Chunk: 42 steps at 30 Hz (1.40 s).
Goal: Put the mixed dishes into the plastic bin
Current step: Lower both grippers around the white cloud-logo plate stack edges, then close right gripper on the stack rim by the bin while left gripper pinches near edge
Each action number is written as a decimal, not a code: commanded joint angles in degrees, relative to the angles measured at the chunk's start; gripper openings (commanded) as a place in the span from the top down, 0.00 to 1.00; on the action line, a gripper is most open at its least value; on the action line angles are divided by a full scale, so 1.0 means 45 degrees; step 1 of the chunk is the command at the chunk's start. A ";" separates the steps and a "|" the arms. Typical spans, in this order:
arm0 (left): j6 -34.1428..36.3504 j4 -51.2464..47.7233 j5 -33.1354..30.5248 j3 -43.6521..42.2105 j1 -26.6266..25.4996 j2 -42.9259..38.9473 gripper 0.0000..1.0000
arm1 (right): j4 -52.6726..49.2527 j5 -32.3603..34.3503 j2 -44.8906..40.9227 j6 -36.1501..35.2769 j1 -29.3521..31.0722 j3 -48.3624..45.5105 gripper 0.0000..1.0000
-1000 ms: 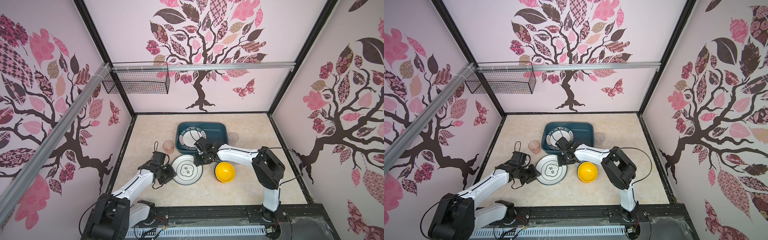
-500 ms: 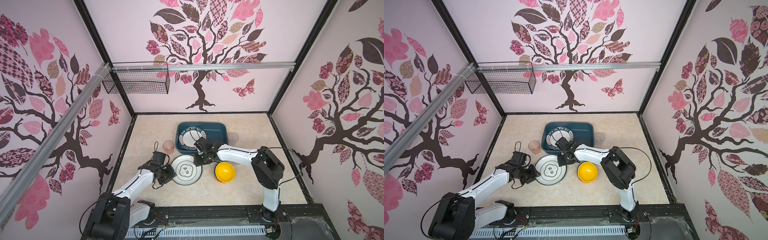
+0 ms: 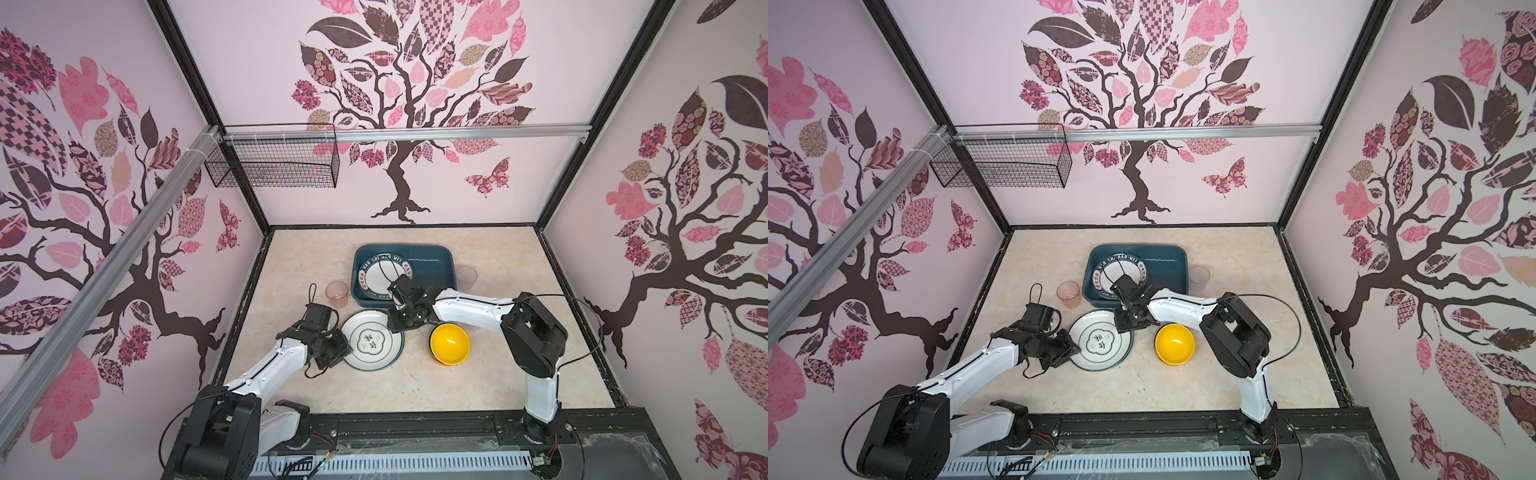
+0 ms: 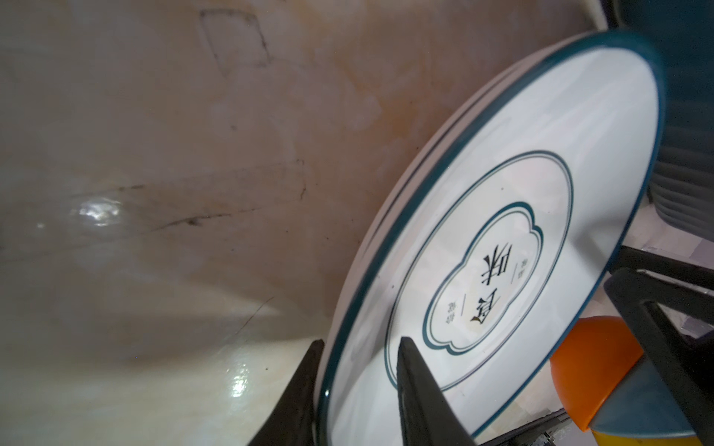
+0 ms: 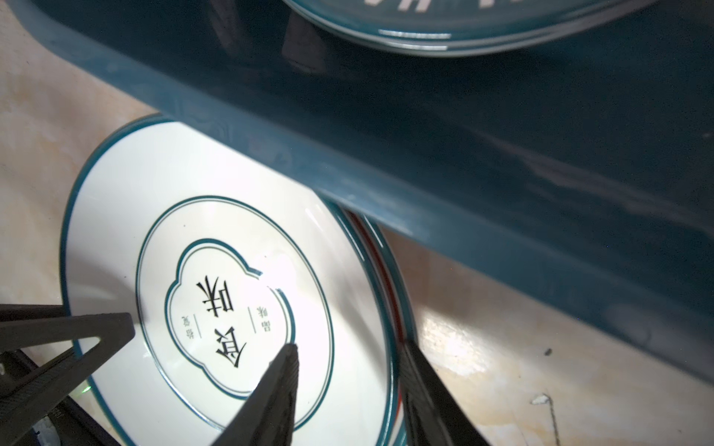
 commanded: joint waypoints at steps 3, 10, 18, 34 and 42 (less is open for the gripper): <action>0.0081 0.0293 0.0166 -0.0188 -0.0045 -0.0069 0.68 | 0.0113 -0.0685 0.0616 -0.0040 0.0099 0.0235 0.58; 0.0035 0.0149 0.0165 -0.0242 -0.0041 -0.0244 0.69 | 0.0196 -0.0883 0.0728 -0.0033 0.0095 0.0117 0.65; -0.0100 -0.0215 0.0069 -0.0325 -0.0030 -0.0717 0.70 | 0.0314 -0.1134 0.1062 -0.0003 0.0089 0.0079 0.72; -0.0627 -0.1079 0.0010 -0.0593 -0.0107 -0.1703 0.67 | 0.0454 -0.1197 0.1447 0.0002 0.0099 0.0040 0.82; -0.0862 -0.1829 -0.0107 -0.0481 -0.0128 -0.2638 0.69 | 0.0450 -0.1179 0.1522 -0.0034 0.0095 0.0083 0.83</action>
